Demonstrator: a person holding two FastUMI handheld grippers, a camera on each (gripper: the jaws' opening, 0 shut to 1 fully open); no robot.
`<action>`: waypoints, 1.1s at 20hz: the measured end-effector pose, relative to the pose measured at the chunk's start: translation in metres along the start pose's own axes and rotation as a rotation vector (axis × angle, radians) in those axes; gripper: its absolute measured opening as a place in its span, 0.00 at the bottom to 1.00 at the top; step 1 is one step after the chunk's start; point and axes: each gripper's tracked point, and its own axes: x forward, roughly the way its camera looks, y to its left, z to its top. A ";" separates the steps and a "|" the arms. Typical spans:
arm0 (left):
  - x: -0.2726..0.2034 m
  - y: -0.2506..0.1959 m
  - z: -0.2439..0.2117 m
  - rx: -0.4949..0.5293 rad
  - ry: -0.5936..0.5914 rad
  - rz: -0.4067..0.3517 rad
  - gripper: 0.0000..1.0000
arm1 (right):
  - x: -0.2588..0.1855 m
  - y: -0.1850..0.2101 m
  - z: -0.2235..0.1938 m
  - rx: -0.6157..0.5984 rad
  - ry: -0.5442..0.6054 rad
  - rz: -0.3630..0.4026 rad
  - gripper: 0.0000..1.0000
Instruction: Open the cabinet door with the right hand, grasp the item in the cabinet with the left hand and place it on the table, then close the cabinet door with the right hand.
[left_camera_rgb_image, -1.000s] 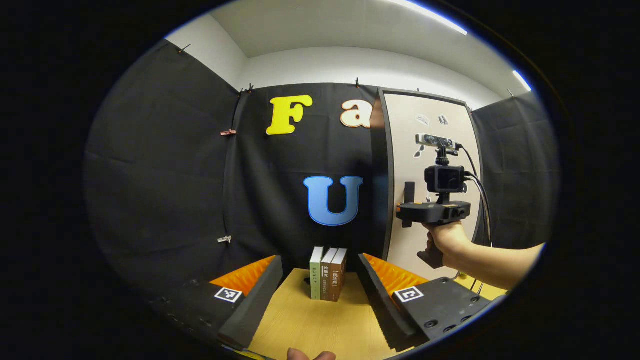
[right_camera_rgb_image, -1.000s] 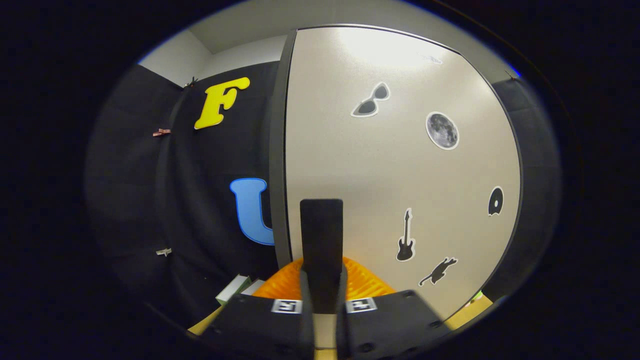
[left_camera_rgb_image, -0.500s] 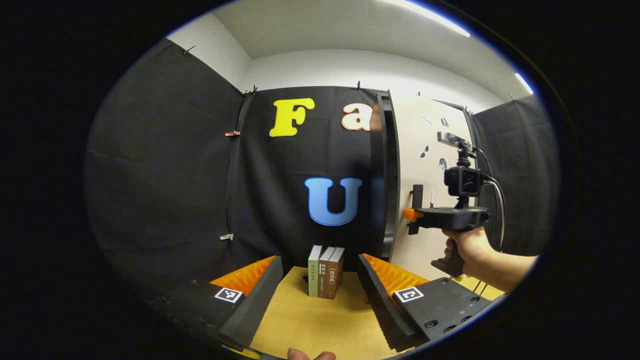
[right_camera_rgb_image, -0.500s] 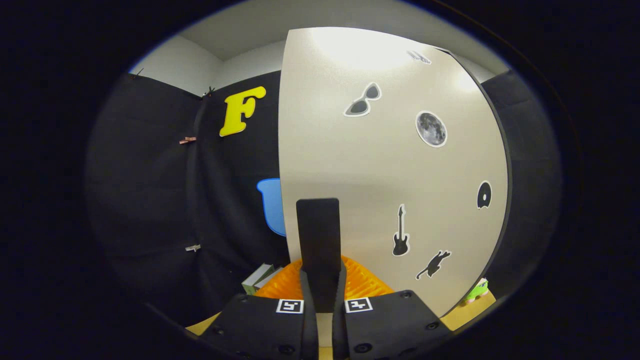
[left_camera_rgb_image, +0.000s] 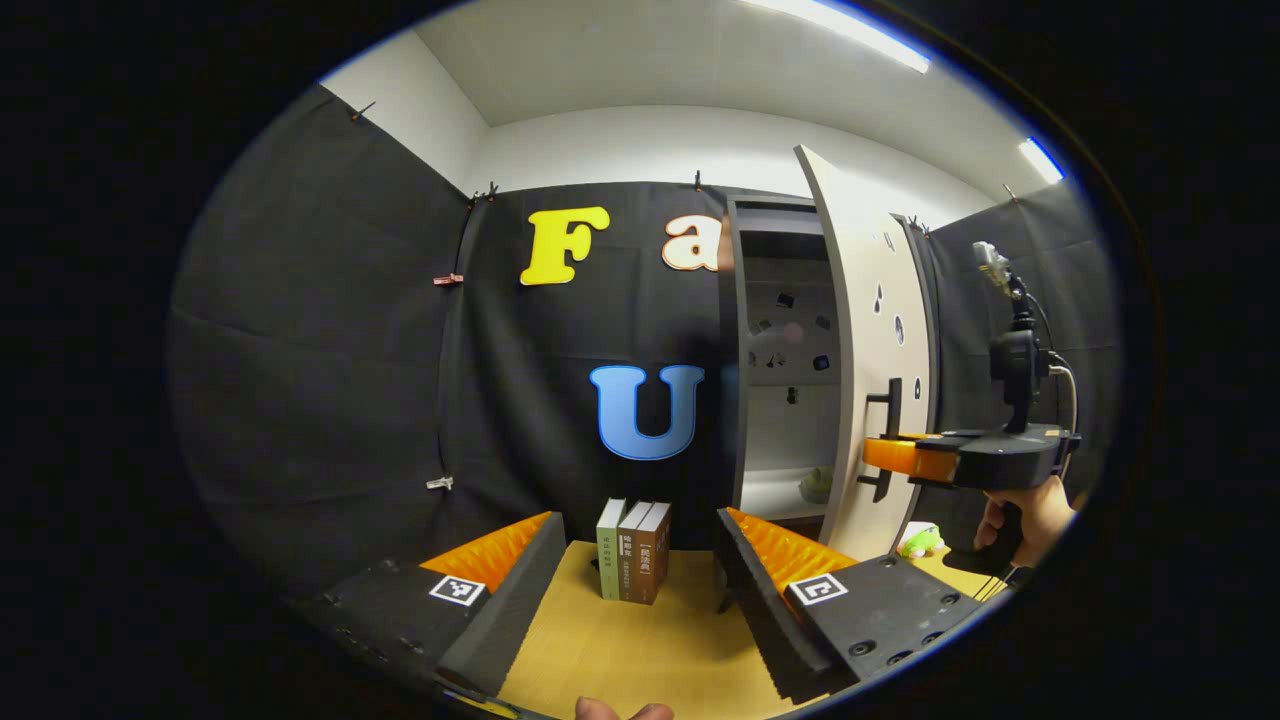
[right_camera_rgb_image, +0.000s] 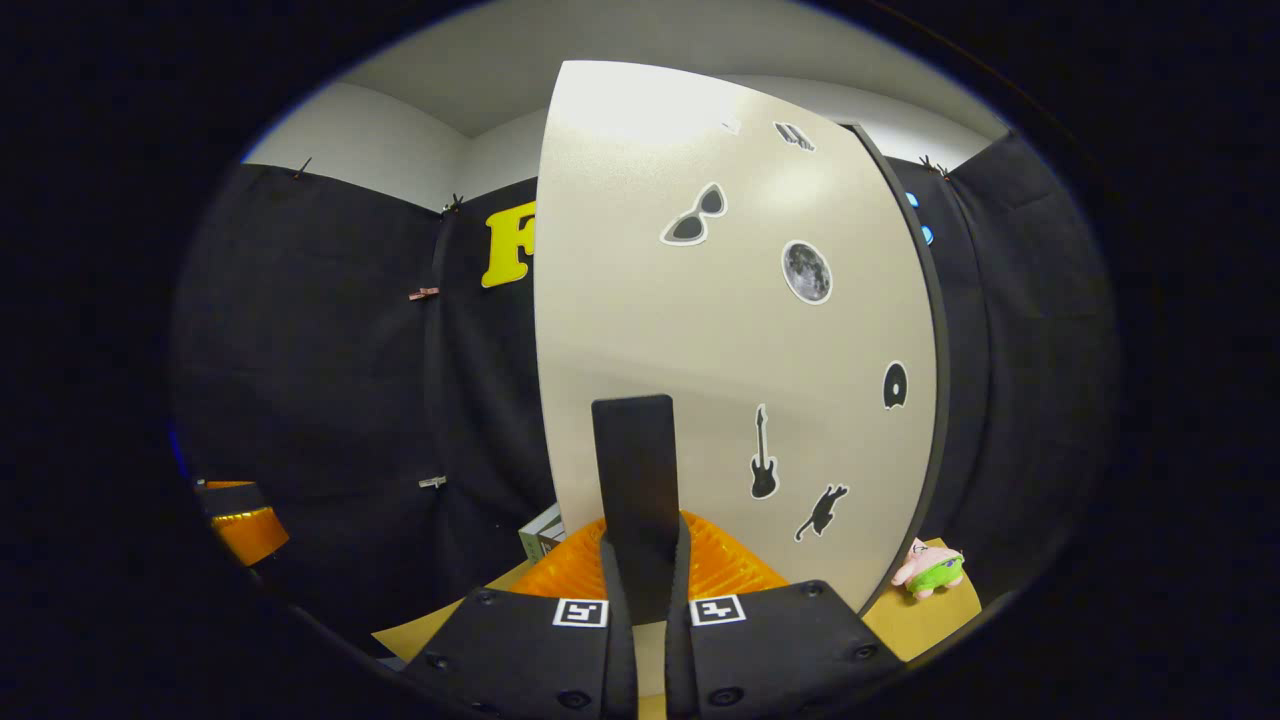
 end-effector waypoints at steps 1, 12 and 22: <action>0.002 -0.005 0.002 0.005 -0.001 -0.007 0.94 | -0.006 -0.003 0.001 0.006 0.000 -0.004 0.15; 0.017 -0.052 0.008 0.012 -0.012 -0.090 0.92 | -0.049 -0.042 0.010 -0.010 -0.028 -0.121 0.14; 0.033 -0.100 0.011 0.004 -0.016 -0.182 0.94 | -0.072 -0.084 0.019 -0.017 -0.067 -0.293 0.16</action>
